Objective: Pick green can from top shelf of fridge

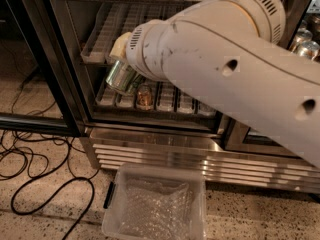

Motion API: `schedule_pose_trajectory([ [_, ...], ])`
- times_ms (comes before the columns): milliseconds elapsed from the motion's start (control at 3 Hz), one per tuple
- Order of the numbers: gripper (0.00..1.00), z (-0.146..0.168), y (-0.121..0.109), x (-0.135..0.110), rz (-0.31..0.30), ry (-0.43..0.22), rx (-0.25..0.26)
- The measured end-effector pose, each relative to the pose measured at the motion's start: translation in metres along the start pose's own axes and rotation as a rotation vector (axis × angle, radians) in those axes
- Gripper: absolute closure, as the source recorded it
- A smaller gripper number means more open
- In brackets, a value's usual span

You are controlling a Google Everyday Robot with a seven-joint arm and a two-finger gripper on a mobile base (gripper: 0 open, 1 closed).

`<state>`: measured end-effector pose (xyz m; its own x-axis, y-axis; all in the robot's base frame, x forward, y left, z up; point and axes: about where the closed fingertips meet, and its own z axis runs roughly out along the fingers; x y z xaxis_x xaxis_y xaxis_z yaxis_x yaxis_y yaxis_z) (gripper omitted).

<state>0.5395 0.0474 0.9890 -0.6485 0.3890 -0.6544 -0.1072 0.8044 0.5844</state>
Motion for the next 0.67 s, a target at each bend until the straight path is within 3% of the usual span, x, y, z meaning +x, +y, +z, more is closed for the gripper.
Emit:
schedule_pose_trajectory([
  [333,1.0,-0.002,-0.013,0.007,0.105,-0.004,-0.029],
  [667,1.0,-0.001,-0.055,0.03,0.277,0.007,-0.032],
])
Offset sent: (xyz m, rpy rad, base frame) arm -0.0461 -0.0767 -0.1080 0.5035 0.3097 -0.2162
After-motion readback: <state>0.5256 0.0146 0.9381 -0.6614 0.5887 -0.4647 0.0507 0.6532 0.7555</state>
